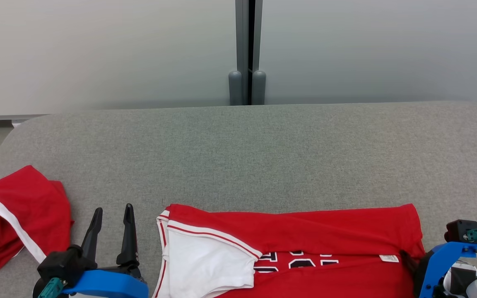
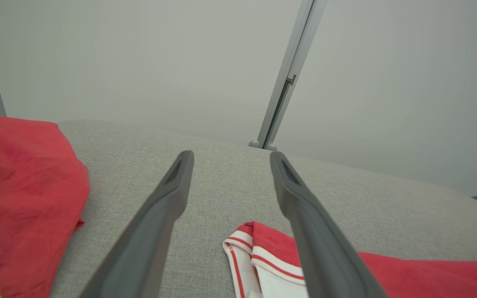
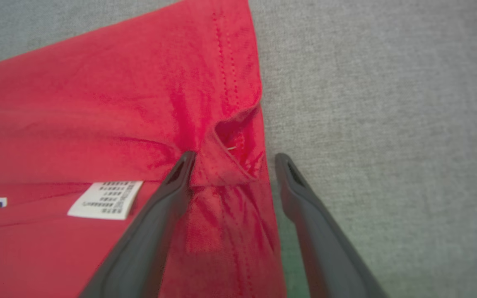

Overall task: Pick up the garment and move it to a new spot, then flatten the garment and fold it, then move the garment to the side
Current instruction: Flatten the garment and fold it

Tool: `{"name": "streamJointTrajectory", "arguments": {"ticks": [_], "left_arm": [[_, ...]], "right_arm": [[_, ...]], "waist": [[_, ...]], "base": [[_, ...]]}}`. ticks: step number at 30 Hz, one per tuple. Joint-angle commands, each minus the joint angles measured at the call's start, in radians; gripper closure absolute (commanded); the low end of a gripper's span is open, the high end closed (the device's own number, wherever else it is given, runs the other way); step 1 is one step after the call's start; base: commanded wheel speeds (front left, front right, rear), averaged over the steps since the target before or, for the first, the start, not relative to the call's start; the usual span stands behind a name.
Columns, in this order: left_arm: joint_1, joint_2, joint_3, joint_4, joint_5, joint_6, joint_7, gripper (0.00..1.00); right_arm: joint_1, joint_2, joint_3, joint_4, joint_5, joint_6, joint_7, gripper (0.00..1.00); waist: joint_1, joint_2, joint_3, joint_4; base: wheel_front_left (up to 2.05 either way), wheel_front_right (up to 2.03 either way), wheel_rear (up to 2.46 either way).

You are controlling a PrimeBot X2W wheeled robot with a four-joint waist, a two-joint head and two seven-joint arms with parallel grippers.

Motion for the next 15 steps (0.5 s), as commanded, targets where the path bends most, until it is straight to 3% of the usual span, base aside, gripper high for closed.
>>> {"name": "streamJointTrajectory", "arguments": {"ticks": [1,3,11,15], "left_arm": [[-0.011,-0.005,0.008,0.007,0.007,-0.009,-0.004,0.00],[-0.009,-0.007,0.017,0.012,0.012,-0.014,-0.004,0.00],[-0.007,-0.018,0.035,0.027,0.024,-0.029,-0.004,0.00],[-0.006,-0.025,0.041,0.035,0.031,-0.035,-0.004,0.00]], "right_arm": [[0.044,0.036,0.044,0.025,0.025,0.005,0.046,0.56],[0.037,0.025,0.050,0.008,0.045,0.005,0.036,1.00],[-0.006,-0.020,0.053,-0.063,0.107,0.003,0.021,1.00],[-0.020,-0.076,0.038,-0.094,0.109,0.002,0.024,1.00]], "waist": [[0.0001,0.0003,-0.001,0.001],[0.0001,0.0003,-0.002,0.000],[0.0001,0.0003,-0.010,-0.009],[0.0001,0.0003,-0.015,-0.012]], "base": [[0.00,0.00,0.00],[0.00,0.00,0.00],[0.00,0.00,0.00],[0.00,0.00,0.00]]}}
